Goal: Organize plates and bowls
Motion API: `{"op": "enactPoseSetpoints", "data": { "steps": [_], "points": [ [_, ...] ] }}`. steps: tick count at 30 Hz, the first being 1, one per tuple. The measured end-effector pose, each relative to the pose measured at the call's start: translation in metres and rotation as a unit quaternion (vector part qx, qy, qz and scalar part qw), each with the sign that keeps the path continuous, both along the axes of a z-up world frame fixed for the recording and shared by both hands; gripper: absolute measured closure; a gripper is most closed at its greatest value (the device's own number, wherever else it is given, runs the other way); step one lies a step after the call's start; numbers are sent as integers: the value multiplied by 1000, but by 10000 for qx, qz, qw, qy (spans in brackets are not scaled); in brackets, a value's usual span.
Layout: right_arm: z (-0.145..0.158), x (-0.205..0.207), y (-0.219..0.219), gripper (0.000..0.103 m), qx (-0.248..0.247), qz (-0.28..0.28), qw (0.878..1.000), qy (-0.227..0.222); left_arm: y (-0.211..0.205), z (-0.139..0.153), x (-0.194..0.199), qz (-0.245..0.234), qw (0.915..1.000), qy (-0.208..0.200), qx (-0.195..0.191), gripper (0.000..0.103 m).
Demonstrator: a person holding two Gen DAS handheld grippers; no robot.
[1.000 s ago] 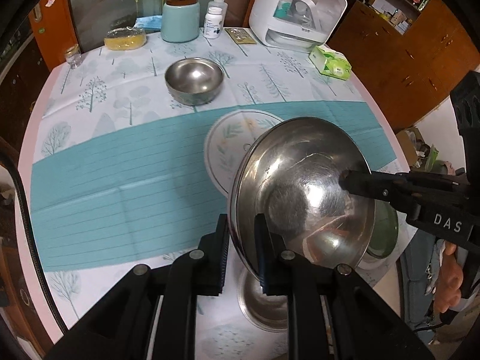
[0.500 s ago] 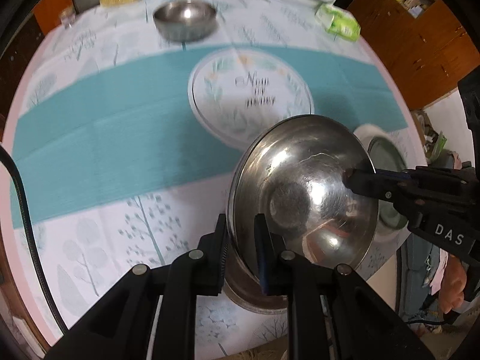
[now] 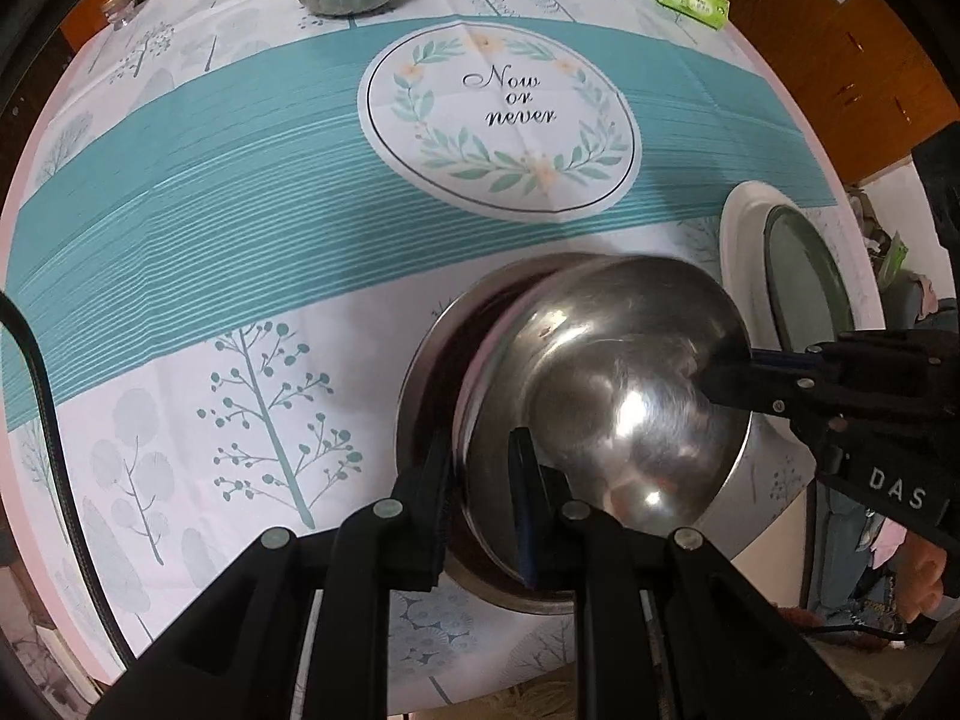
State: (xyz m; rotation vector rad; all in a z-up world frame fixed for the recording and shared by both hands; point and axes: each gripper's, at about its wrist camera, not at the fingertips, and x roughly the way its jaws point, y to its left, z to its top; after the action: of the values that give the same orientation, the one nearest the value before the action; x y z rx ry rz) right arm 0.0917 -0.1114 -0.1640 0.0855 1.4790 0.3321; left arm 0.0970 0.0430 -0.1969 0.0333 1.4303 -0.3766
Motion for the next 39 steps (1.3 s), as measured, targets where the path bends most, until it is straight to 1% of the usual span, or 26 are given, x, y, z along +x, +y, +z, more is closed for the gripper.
{"op": "enactPoseSetpoints", "data": {
  "steps": [1,4,5,6,10,13,15,16,17,20,26,28,30,31,36,39],
  "points": [
    [-1,-2,2,94,-44,43,10000,-10,0,-1,0,3,10000,8,-7,88],
    [-2,-5,5,95,-123,105,9999,-61,1,-1,-1,24,10000,26,-17,81],
    [-2,-5,5,93,-114,111,9999,-39,2,0,-1,37,10000,15,-26,77],
    [-3,-5,5,92,-104,120,9999,-13,2,1,-2,41,10000,-9,-24,75],
    [-4,-5,6,91,-205,164,9997,-4,0,4,-2,-14,9999,-109,9,71],
    [0,-5,4,91,-228,124,9996,-76,-1,9,-3,-43,9997,-220,57,65],
    [4,-4,2,91,-182,72,9998,-99,-1,13,-4,-21,9993,-341,155,48],
    [6,-4,1,91,-186,66,9997,-132,-1,17,-5,-6,9988,-456,198,45],
    [9,-4,0,91,-205,63,9996,-183,-1,20,-6,-9,9984,-518,217,44],
    [13,-6,-1,91,-227,73,9993,-277,-1,25,-7,-17,9978,-623,246,44],
    [17,-10,-2,91,-193,149,9991,-350,0,31,-11,116,9972,-695,262,42],
    [18,-13,-3,91,-166,184,9990,-371,-1,34,-14,167,9968,-732,283,36],
    [20,-15,-4,91,-114,219,9989,-393,-1,36,-16,251,9961,-782,308,28],
    [21,-17,-5,91,-88,241,9988,-415,-1,37,-18,286,9960,-796,303,27],
    [28,-22,-10,91,40,281,9982,-533,1,47,-26,533,9952,-805,180,27],
    [37,-26,-15,91,143,380,9970,-653,4,57,-32,677,9938,-869,127,27]
  ]
}}
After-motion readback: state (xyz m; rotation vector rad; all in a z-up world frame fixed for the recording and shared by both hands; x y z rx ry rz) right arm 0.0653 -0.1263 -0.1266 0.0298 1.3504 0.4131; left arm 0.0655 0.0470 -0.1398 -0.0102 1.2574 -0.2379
